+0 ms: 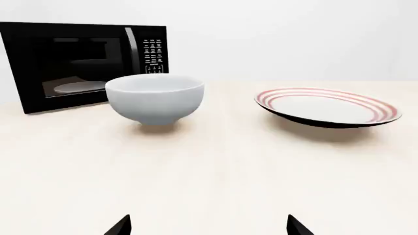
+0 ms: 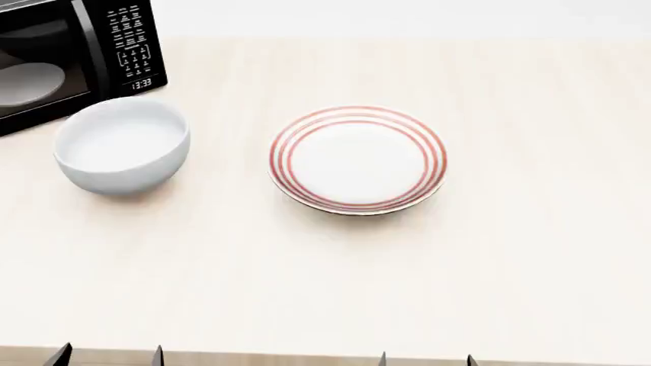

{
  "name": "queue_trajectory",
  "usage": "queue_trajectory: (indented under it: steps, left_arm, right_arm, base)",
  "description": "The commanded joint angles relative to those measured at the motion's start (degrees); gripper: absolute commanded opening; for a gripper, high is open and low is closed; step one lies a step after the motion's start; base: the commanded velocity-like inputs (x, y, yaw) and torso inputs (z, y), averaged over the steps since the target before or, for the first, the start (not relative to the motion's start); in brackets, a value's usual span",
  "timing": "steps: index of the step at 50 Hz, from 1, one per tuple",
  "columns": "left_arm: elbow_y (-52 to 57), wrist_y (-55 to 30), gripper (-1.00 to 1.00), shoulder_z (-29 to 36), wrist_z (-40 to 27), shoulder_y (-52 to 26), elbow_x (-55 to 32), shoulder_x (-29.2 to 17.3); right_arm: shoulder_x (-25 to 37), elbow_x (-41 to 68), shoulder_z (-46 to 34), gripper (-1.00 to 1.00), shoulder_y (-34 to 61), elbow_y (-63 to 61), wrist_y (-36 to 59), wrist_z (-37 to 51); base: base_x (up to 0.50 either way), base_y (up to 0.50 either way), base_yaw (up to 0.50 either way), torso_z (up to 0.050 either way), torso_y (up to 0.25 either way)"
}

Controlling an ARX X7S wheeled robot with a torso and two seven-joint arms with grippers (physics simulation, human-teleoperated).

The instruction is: Pick up the white bowl and put it on the plate.

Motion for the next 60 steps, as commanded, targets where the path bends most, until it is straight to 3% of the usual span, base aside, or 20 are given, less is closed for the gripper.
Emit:
queue_trajectory:
  steps: [1, 17, 26, 42, 60]
  left_arm:
    - [0.06, 0.02, 1.00, 1.09, -1.04, 0.04, -0.85, -0.91]
    - [-0.21, 0.06, 1.00, 3.70, -2.66, 0.08, -4.20, -3.37]
    - [2.12, 1.24, 1.00, 5.34, -5.78, 1.82, -0.99, -4.33]
    - [20.46, -2.28, 1.00, 7.84, -7.95, 7.06, 0.96, -5.87]
    - [31.81, -5.56, 1.00, 9.70, -9.19, 9.44, 0.57, -7.34]
  right_arm:
    - [0.90, 1.24, -0.97, 1.00, -0.07, -0.30, 0.21, 0.99]
    - [3.03, 4.07, -2.96, 1.00, 0.33, -0.36, 0.63, 4.37]
    - [3.86, 5.87, -3.81, 1.00, -0.41, -5.08, 4.18, 5.22]
    - [6.27, 5.52, -5.69, 1.00, -3.40, -29.51, 14.69, 8.86]
    - [7.51, 6.11, -6.52, 1.00, -3.82, -33.91, 16.08, 10.88]
  base:
    - [0.00, 0.00, 0.00, 0.000, 0.000]
    - [0.00, 0.00, 0.00, 0.000, 0.000]
    - [0.00, 0.00, 0.00, 0.000, 0.000]
    - [0.00, 0.00, 0.00, 0.000, 0.000]
    - [0.00, 0.00, 0.00, 0.000, 0.000]
